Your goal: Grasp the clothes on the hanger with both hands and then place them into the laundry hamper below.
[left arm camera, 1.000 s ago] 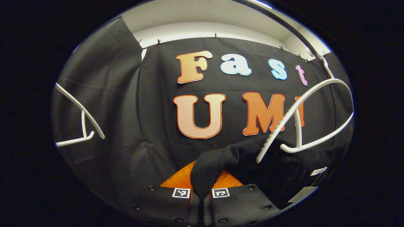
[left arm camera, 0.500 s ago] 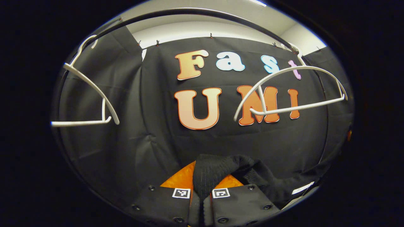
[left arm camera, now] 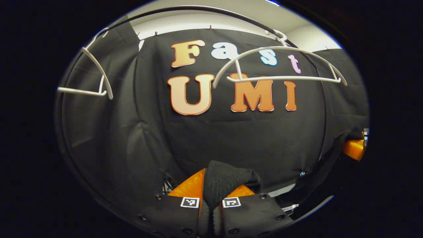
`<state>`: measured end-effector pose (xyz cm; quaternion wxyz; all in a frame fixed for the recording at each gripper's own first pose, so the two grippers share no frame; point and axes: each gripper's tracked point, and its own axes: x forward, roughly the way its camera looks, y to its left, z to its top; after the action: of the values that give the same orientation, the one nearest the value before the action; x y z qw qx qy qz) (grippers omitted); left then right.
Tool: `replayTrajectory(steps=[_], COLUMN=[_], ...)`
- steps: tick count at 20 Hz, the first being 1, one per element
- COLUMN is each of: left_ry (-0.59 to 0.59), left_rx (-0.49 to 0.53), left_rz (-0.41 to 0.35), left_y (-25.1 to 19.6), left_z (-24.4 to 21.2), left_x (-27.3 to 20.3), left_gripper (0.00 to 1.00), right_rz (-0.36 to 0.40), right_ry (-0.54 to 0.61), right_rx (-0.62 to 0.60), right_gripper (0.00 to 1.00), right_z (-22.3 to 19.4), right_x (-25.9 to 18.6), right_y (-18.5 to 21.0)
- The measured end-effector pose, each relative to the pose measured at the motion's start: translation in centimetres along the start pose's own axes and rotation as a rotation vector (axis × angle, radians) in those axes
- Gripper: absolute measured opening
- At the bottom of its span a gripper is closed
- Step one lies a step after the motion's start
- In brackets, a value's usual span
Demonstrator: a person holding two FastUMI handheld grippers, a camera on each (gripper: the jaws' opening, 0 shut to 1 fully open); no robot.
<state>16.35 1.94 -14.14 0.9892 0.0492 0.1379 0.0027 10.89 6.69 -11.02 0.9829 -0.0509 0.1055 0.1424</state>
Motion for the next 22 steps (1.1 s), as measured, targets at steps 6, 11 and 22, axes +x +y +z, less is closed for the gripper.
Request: replayTrajectory(steps=[6,11,22], left_ry=[0.174,0.319,0.504], left_rx=[0.029,0.062,0.0], left_rz=[-0.04,-0.088,-0.04], left_y=[-3.1,-5.1,-4.2], left_z=[-9.6,-15.3,-23.3], left_x=[-1.4,-0.6,-2.2], left_gripper=[0.14,0.14,0.26], right_rz=[0.025,0.03,-0.007], right_ry=[0.18,0.332,0.475], right_rx=[0.066,0.089,0.125], right_gripper=[0.04,0.05,0.12], right_z=[-10.0,-16.2,-22.8], right_x=[1.2,1.3,0.5], right_y=[2.2,3.2,3.3])
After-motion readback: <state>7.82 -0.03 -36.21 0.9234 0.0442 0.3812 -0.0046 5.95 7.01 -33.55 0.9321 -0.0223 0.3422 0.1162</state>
